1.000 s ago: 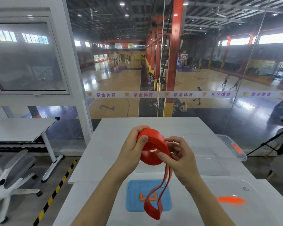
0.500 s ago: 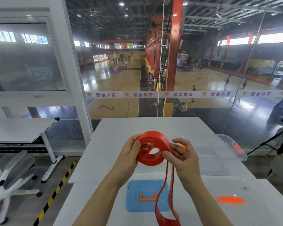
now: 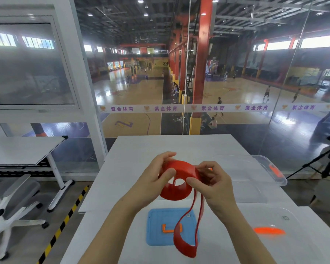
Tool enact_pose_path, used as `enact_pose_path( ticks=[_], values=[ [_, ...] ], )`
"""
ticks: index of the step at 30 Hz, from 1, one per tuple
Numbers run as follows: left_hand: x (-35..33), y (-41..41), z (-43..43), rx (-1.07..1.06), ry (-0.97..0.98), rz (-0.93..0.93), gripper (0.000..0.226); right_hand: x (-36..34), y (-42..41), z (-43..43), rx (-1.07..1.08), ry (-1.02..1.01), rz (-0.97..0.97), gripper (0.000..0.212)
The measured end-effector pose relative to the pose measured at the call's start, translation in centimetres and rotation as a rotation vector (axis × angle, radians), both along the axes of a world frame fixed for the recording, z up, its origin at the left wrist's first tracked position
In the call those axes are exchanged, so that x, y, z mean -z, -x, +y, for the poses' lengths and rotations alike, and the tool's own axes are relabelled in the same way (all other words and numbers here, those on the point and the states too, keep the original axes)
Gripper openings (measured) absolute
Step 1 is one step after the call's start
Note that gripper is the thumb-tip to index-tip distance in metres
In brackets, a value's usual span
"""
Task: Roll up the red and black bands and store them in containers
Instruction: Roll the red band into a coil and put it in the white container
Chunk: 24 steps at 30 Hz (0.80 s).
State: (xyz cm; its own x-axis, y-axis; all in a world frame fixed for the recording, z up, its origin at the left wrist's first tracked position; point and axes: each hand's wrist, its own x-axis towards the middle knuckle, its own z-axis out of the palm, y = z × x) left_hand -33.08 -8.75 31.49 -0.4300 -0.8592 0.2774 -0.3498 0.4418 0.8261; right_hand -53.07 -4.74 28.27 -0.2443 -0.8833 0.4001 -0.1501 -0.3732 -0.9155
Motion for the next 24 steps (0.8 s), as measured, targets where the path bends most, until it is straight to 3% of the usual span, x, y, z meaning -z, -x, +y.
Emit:
enact_pose_path(
  ticks=[3,9,14,17,24],
  values=[
    [0.3,0.9,0.1,-0.002,0.19,-0.064,0.029,0.1,-0.4,-0.2,-0.006,0.024,0.023,0.035],
    [2.4,1.9,0.8,-0.148,0.036,0.225,0.03,0.8,-0.8,-0.5,-0.051,-0.009,0.047,0.036],
    [2.0,2.0,0.8,-0.3,-0.031,0.496,0.025,2.6,-0.8,-0.1,-0.081,-0.003,-0.089,0.043],
    [2.2,2.5,1.3,-0.334,-0.081,0.579,0.023,2.9,-1.3,0.2,-0.058,0.006,-0.14,0.041],
    [2.3,2.9,1.8,-0.372,-0.116,0.637,0.02,3.0,-1.9,0.4,0.048,0.022,-0.059,0.033]
  ],
)
